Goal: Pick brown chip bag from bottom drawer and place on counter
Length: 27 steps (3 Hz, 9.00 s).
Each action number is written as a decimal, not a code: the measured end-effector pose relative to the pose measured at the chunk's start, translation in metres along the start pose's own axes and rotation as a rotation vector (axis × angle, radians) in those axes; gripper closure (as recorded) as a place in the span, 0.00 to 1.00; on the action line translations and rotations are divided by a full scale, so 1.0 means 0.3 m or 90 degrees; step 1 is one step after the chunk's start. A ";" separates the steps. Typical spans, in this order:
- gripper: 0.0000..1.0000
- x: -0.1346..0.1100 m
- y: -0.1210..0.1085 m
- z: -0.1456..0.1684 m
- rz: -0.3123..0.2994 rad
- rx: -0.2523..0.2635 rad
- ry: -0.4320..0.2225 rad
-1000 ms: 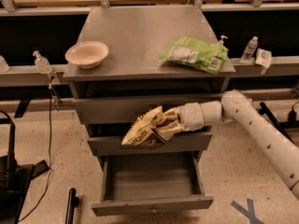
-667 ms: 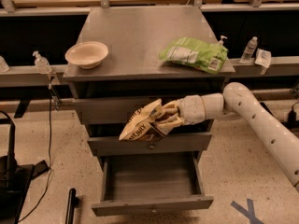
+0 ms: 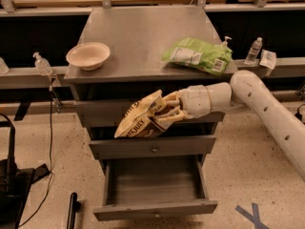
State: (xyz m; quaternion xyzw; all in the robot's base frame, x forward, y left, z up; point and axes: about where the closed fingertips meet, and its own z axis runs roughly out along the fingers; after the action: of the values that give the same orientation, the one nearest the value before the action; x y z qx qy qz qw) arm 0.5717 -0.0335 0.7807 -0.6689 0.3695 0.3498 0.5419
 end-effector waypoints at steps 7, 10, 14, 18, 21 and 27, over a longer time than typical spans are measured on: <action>1.00 -0.642 -0.551 -0.255 -0.178 0.050 0.011; 1.00 -0.470 -0.782 -0.213 -0.284 0.165 0.037; 1.00 -0.338 -1.030 -0.190 -0.418 0.260 0.143; 0.30 -0.273 -1.040 -0.123 -0.446 0.239 0.138; 0.00 -0.269 -1.044 -0.097 -0.445 0.235 0.133; 0.00 -0.449 -1.027 -0.528 -0.500 0.369 0.174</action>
Offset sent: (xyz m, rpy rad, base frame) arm -0.0092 -0.0449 0.2188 0.1059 -0.2714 0.0873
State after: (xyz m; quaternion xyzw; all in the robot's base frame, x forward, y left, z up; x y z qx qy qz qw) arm 0.7866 -0.1307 1.0680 -0.6194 0.2394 -0.0881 0.7425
